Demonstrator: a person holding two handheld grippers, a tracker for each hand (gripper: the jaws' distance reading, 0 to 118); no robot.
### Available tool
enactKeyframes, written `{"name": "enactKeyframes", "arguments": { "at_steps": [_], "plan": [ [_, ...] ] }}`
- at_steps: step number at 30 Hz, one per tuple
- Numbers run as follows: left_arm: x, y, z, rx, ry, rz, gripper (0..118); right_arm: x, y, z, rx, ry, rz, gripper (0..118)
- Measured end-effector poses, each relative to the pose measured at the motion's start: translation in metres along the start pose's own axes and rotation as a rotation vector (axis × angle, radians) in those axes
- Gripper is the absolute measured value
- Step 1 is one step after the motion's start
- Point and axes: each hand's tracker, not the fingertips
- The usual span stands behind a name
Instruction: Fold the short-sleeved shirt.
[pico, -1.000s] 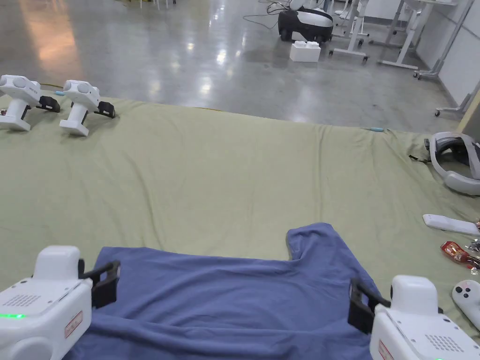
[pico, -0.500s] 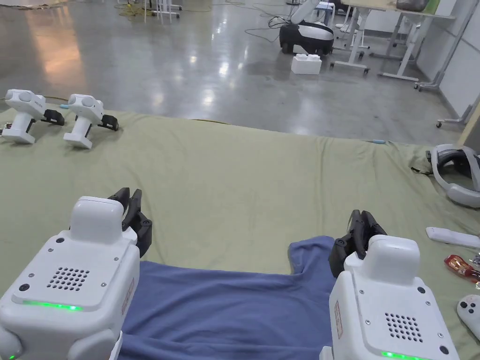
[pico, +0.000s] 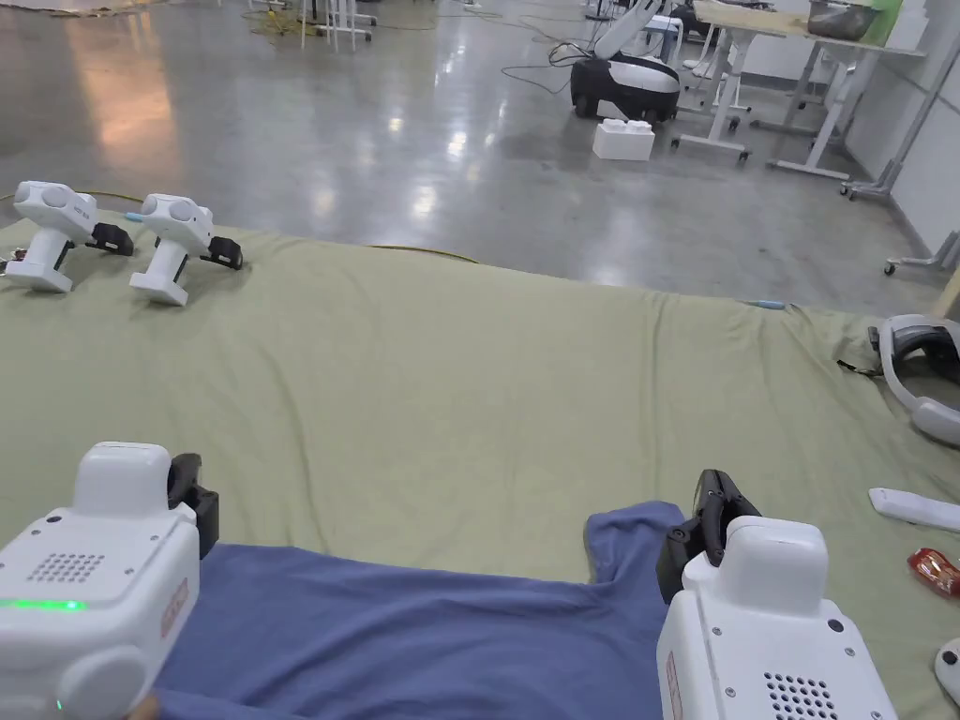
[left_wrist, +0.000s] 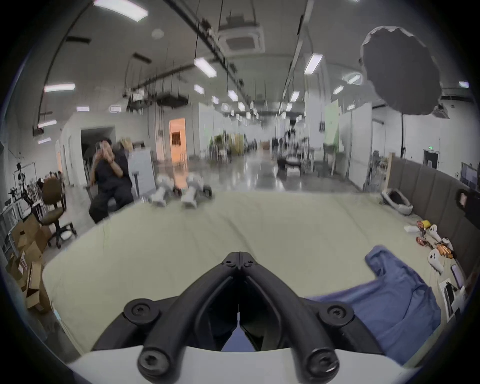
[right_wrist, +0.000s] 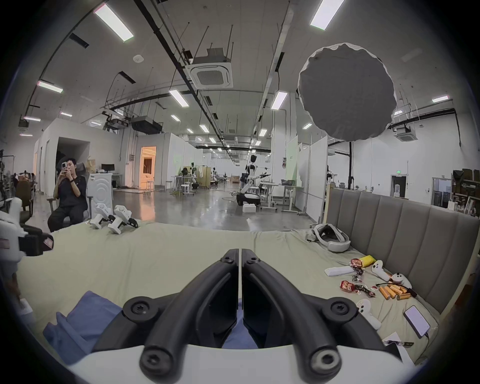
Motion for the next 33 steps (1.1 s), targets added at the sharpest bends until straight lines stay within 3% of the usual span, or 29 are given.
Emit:
{"name": "enactKeyframes", "arguments": {
  "at_steps": [8,11,14,19,23,24,27,32,33],
  "plan": [
    [-0.046,-0.023,-0.132,-0.467,-0.126,0.078,6,0.008,-0.025,-0.021,-0.115,-0.005,0.026,4],
    [-0.05,-0.031,-0.165,-0.573,-0.158,0.099,49,0.015,-0.036,-0.027,-0.15,-0.011,0.033,4],
    [-0.039,-0.034,-0.172,-0.617,-0.153,0.091,69,0.021,-0.046,-0.032,-0.192,-0.02,0.047,4],
    [-0.024,-0.047,-0.186,-0.732,-0.131,0.08,69,0.031,-0.062,-0.036,-0.248,-0.032,0.071,4],
    [-0.007,-0.052,-0.184,-0.746,-0.098,-0.051,67,0.039,-0.076,-0.038,-0.305,-0.037,0.086,4],
    [-0.011,-0.057,-0.2,-0.734,-0.078,-0.079,57,0.042,-0.079,-0.038,-0.319,-0.039,0.087,4],
    [-0.001,-0.061,-0.196,-0.689,-0.099,-0.156,13,0.053,-0.088,-0.046,-0.385,-0.049,0.069,4],
    [0.006,-0.066,-0.19,-0.648,-0.094,-0.177,8,0.083,-0.098,-0.083,-0.561,-0.118,0.014,16],
    [0.005,-0.065,-0.187,-0.632,-0.093,-0.172,8,0.092,-0.099,-0.093,-0.597,-0.115,-0.011,32]
  ]
}}
